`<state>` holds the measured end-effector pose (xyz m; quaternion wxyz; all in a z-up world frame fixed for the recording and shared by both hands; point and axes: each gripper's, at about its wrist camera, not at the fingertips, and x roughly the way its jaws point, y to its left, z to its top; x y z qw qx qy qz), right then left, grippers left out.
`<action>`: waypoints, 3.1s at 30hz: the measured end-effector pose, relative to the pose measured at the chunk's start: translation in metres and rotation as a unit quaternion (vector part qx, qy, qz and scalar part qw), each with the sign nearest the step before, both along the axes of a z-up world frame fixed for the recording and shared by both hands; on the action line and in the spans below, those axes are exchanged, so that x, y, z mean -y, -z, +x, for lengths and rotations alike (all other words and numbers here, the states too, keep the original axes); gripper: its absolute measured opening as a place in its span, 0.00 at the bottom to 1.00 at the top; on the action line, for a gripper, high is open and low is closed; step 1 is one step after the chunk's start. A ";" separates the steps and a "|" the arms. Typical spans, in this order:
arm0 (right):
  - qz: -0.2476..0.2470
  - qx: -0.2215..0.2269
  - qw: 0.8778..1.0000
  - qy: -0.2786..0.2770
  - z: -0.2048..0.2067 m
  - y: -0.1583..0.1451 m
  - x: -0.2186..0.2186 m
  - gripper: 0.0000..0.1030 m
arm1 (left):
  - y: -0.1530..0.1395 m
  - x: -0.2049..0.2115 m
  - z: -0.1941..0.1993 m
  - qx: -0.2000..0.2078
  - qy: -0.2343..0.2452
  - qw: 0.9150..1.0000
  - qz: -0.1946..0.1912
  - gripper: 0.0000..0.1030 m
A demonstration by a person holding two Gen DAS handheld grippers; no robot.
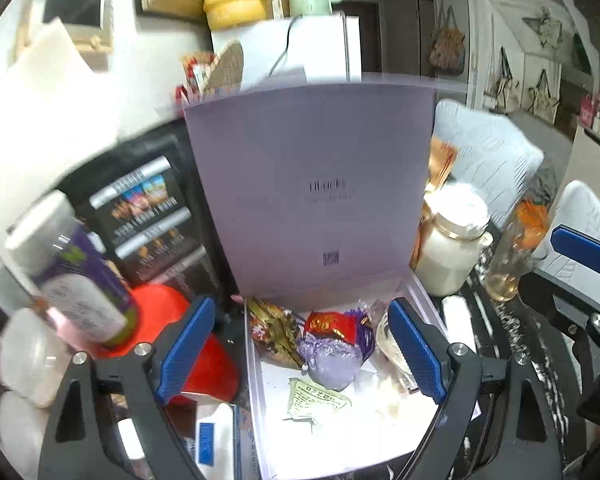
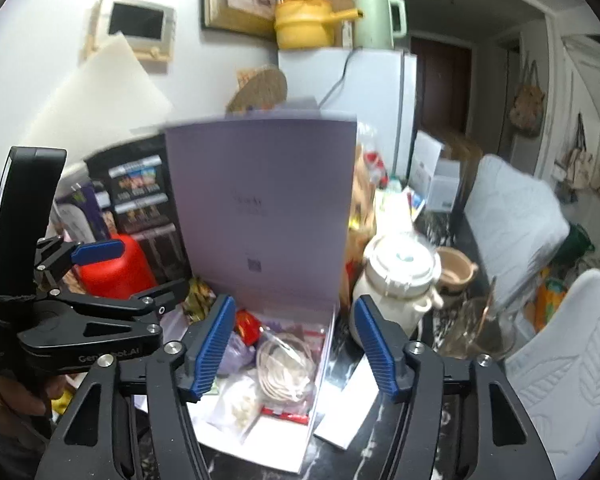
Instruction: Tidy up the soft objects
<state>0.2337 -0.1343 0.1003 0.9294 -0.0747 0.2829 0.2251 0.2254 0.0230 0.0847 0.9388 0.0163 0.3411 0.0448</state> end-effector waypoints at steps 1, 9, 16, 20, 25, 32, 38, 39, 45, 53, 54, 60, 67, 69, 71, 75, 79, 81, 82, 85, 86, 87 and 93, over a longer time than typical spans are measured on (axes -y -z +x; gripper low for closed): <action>0.002 0.007 1.000 -0.001 -0.005 -0.006 0.001 0.61 | -0.003 0.001 -0.005 0.006 0.000 1.000 0.001 0.87; 0.018 0.053 0.998 -0.003 -0.049 -0.041 0.009 0.67 | -0.048 0.006 -0.059 0.058 0.010 0.998 -0.002 0.87; 0.028 0.083 0.996 -0.003 -0.092 -0.062 0.017 0.76 | -0.075 0.010 -0.109 0.099 0.017 0.995 0.001 0.89; 0.027 0.096 0.995 0.004 -0.115 -0.068 0.023 0.83 | -0.085 0.011 -0.135 0.126 0.014 0.992 0.005 1.00; 0.034 0.109 0.993 0.012 -0.142 -0.071 0.029 0.88 | -0.088 0.012 -0.162 0.137 0.022 0.990 0.002 1.00; 0.034 0.102 0.993 0.037 -0.168 -0.062 0.035 0.88 | -0.077 0.015 -0.190 0.138 0.030 0.990 -0.005 1.00; 0.020 0.093 0.994 0.062 -0.183 -0.045 0.037 0.88 | -0.059 0.014 -0.202 0.129 0.027 0.991 -0.019 1.00; 0.018 0.090 0.994 0.066 -0.185 -0.042 0.037 0.88 | -0.055 0.013 -0.203 0.127 0.025 0.991 -0.021 1.00; 0.018 0.067 0.994 0.079 -0.191 -0.018 0.039 0.88 | -0.033 0.012 -0.208 0.101 0.021 0.994 -0.029 1.00; 0.024 0.032 0.995 0.089 -0.198 0.011 0.040 0.88 | -0.003 0.010 -0.212 0.063 0.023 0.997 -0.045 1.00; 0.026 0.026 0.995 0.089 -0.199 0.015 0.041 0.88 | 0.000 0.009 -0.212 0.059 0.024 0.997 -0.048 1.00; 0.018 0.011 0.995 0.095 -0.202 0.030 0.042 0.88 | 0.013 0.010 -0.213 0.043 0.024 0.998 -0.050 1.00; 0.016 0.005 0.995 0.098 -0.205 0.034 0.044 0.88 | 0.021 0.009 -0.214 0.031 0.025 0.997 -0.060 1.00; 0.015 0.005 0.995 0.097 -0.206 0.035 0.043 0.88 | 0.022 0.008 -0.215 0.029 0.024 0.997 -0.061 1.00; 0.014 0.006 0.995 0.095 -0.206 0.035 0.042 0.88 | 0.023 0.008 -0.215 0.028 0.023 0.997 -0.064 1.00; 0.013 0.006 0.996 0.093 -0.208 0.035 0.040 0.88 | 0.024 0.007 -0.216 0.027 0.022 0.997 -0.065 1.00; 0.013 0.006 0.996 0.093 -0.209 0.035 0.040 0.88 | 0.024 0.008 -0.216 0.026 0.024 0.997 -0.064 1.00; 0.012 0.007 0.996 0.092 -0.209 0.034 0.040 0.88 | 0.024 0.008 -0.216 0.025 0.023 0.997 -0.065 1.00; 0.012 0.008 0.996 0.092 -0.209 0.034 0.040 0.88 | 0.024 0.008 -0.216 0.025 0.023 0.997 -0.065 1.00; 0.012 0.007 0.996 0.092 -0.208 0.034 0.040 0.88 | 0.024 0.008 -0.216 0.025 0.023 0.997 -0.064 1.00; 0.012 0.007 0.996 0.092 -0.208 0.034 0.039 0.88 | 0.024 0.008 -0.216 0.024 0.022 0.997 -0.065 1.00; 0.011 0.007 0.996 0.092 -0.209 0.034 0.039 0.88 | 0.024 0.008 -0.217 0.024 0.023 0.997 -0.066 1.00; 0.011 0.004 0.996 0.086 -0.209 0.034 0.039 0.88 | 0.025 0.009 -0.217 0.022 0.025 0.997 -0.064 1.00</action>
